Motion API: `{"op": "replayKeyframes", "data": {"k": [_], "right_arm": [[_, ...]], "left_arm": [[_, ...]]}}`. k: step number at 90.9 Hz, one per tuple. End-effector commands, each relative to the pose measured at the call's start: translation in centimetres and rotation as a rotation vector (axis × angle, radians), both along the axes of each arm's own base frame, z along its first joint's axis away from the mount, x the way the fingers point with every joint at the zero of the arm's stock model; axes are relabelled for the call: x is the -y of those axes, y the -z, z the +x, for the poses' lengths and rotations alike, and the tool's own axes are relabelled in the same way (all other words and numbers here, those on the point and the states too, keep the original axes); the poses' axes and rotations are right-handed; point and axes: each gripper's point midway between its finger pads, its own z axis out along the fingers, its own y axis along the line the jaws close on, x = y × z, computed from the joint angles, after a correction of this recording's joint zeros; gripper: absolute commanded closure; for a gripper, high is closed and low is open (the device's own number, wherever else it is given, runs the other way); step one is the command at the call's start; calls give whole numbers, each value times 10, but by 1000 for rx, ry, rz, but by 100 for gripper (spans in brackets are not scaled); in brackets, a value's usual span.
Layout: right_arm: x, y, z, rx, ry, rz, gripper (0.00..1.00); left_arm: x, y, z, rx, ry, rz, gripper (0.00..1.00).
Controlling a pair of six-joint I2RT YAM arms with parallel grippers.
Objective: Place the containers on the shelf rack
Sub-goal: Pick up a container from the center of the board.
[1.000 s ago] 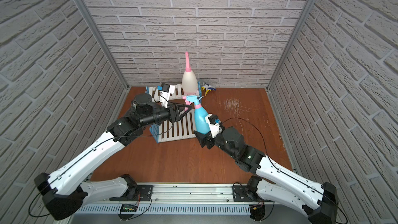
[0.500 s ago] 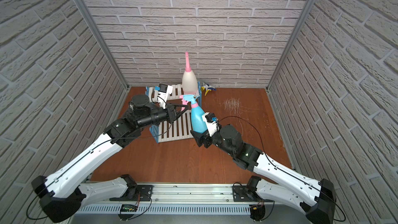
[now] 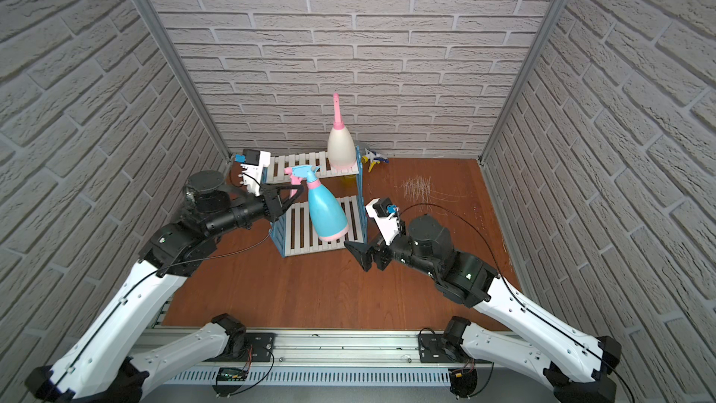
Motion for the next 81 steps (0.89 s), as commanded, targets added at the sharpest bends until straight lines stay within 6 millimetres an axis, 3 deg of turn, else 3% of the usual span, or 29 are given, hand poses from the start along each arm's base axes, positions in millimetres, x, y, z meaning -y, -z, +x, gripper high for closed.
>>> {"op": "replayKeyframes", "data": {"k": [1, 18, 34, 55, 81], "right_arm": [[-3, -26, -12, -1, -77, 63, 1], [-15, -75, -19, -56, -267, 234, 1], [-21, -118, -28, -105, -461, 334, 5], [-33, -134, -20, -144, -523, 402, 22], [-39, -124, -8, -193, -518, 416, 34]], "left_arm": [[6, -16, -32, 86, 165, 31, 100], [25, -13, -63, 72, 402, 40, 100], [36, -19, -77, 87, 538, 10, 100], [42, -24, -84, 105, 621, -12, 100], [42, -27, -89, 120, 649, -22, 100]]}}
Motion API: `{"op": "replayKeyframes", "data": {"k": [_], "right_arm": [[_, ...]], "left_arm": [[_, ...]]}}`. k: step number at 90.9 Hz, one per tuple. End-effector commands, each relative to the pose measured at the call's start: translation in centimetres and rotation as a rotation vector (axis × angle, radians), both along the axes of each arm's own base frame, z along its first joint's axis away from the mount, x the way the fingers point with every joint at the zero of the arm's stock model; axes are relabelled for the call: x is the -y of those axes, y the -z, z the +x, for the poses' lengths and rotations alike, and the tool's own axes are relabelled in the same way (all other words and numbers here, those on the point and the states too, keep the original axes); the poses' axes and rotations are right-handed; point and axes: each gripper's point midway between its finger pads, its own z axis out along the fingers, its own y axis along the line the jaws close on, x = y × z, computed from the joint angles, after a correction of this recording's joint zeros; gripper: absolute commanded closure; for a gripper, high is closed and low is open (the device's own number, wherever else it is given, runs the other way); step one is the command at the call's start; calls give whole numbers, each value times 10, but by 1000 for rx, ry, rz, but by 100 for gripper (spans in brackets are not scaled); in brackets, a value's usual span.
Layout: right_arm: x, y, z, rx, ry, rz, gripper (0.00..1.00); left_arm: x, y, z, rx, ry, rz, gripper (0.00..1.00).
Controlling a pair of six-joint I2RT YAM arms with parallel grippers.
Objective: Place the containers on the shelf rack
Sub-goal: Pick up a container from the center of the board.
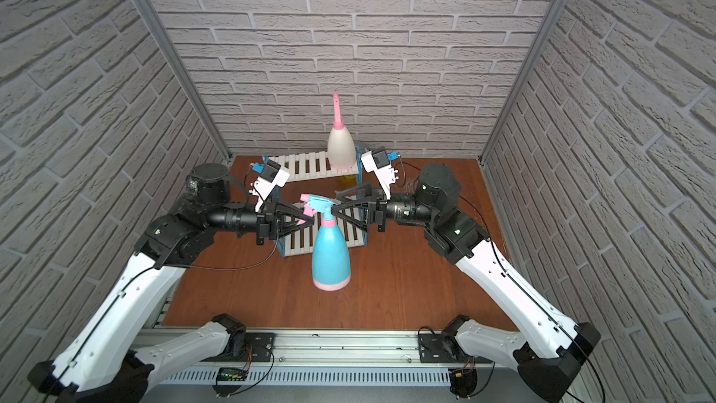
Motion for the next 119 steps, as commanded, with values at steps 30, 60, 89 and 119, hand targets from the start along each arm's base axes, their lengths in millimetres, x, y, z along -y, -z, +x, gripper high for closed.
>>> {"op": "replayKeyframes", "data": {"k": [30, 60, 89, 119], "right_arm": [[-3, 2, -6, -18, -65, 23, 57], [-2, 8, -5, -16, -60, 18, 76], [2, 8, 0, 28, 10, 19, 97], [29, -19, 24, 276, 391, 2, 97]], "left_arm": [[0, -22, -4, 94, 31, -49, 100], [1, -23, -4, 96, 33, -51, 100], [-14, 4, 35, 122, -219, 48, 16], [-82, 41, 69, 203, -611, 142, 2]]}}
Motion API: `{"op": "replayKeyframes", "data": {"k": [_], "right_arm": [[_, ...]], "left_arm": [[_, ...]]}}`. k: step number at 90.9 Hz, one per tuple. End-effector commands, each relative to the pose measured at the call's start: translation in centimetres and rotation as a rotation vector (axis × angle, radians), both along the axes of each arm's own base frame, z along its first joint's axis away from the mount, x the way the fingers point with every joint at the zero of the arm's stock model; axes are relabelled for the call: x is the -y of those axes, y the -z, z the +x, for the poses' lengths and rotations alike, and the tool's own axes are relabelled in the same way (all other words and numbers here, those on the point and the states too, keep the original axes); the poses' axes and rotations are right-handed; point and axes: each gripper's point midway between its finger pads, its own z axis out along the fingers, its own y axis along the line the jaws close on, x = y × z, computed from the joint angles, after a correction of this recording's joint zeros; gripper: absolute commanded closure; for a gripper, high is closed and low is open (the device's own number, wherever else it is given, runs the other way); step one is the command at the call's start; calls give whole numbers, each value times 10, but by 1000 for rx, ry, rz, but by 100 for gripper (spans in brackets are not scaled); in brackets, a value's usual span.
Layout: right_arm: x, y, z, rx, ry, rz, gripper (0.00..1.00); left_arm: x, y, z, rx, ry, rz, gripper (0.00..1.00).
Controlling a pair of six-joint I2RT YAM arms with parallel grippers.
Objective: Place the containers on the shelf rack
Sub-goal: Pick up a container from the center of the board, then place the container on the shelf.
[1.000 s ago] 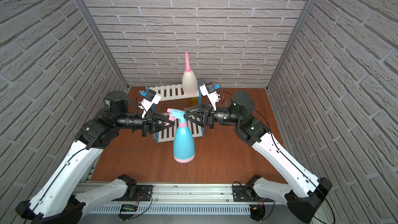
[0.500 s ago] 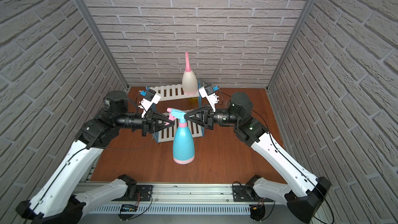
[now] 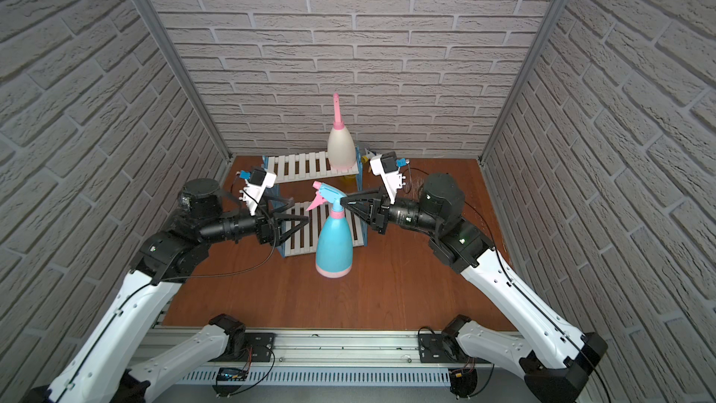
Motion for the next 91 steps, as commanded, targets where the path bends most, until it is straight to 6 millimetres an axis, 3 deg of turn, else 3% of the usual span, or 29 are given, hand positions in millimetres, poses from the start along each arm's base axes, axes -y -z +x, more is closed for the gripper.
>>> {"op": "replayKeyframes", "data": {"k": [1, 16, 30, 54, 70, 91], "right_arm": [[15, -30, 9, 182, 191, 5, 97], [11, -50, 23, 276, 351, -11, 96], [-4, -67, 43, 313, 493, -16, 96], [-55, -96, 80, 325, 692, -86, 96], [-82, -101, 115, 290, 843, -140, 97], [-108, -91, 148, 264, 974, -206, 97]], "left_arm": [[-34, -4, 18, 118, -200, 27, 2], [-77, 11, 23, 168, -435, 62, 2], [-105, 34, 21, 172, -572, 153, 2], [-121, 59, 17, 167, -648, 181, 2], [-119, 65, 19, 168, -643, 171, 2], [-115, 73, 22, 159, -630, 171, 2]]}}
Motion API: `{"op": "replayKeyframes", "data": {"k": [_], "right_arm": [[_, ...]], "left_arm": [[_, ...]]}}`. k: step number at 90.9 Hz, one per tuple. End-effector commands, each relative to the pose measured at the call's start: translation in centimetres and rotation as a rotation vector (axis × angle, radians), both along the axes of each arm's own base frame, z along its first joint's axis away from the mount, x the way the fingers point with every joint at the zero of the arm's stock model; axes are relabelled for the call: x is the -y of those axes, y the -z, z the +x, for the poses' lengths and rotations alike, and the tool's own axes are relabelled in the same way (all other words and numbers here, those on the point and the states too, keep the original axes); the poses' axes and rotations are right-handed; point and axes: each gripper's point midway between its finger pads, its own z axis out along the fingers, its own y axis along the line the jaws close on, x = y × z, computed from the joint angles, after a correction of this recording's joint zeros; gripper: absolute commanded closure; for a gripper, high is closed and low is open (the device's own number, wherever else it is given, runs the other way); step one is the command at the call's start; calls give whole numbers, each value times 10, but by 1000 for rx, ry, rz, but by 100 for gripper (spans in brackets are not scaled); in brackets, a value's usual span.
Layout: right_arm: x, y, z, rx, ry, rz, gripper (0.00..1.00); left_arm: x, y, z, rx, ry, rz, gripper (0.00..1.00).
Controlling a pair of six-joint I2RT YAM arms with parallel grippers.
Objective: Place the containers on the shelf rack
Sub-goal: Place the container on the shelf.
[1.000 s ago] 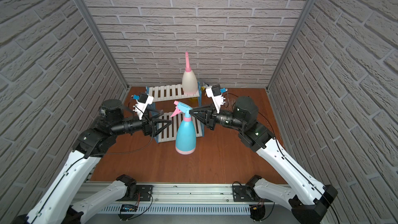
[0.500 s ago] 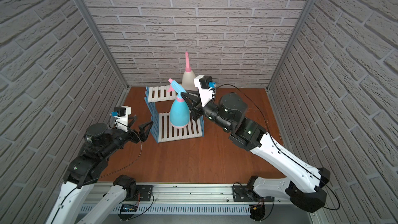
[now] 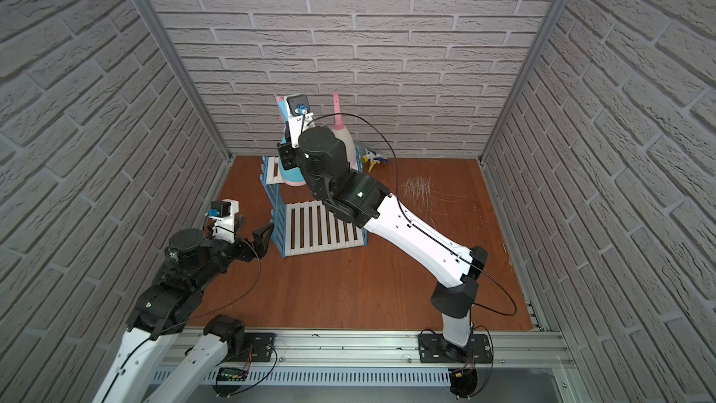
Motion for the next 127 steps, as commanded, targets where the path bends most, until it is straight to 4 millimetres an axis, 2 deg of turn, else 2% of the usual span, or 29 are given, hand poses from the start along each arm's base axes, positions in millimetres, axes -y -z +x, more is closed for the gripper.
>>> {"op": "replayKeyframes", "data": {"k": [1, 6, 40, 66, 103, 127], "right_arm": [[13, -12, 7, 10, 124, 10, 97], [2, -2, 15, 10, 142, -11, 97], [-25, 14, 37, 62, 207, -45, 97], [-33, 22, 48, 71, 224, -22, 97], [-35, 36, 63, 60, 242, -8, 97], [-37, 41, 67, 57, 249, -5, 97]], "left_arm": [[0, -9, 5, 58, -6, -11, 2], [0, -8, 5, 58, -4, -10, 2], [3, -2, 6, 59, 7, -14, 2], [4, 2, 6, 52, 14, -20, 2], [5, 7, 5, 56, 21, -14, 2], [7, 10, 6, 53, 33, -18, 2]]}}
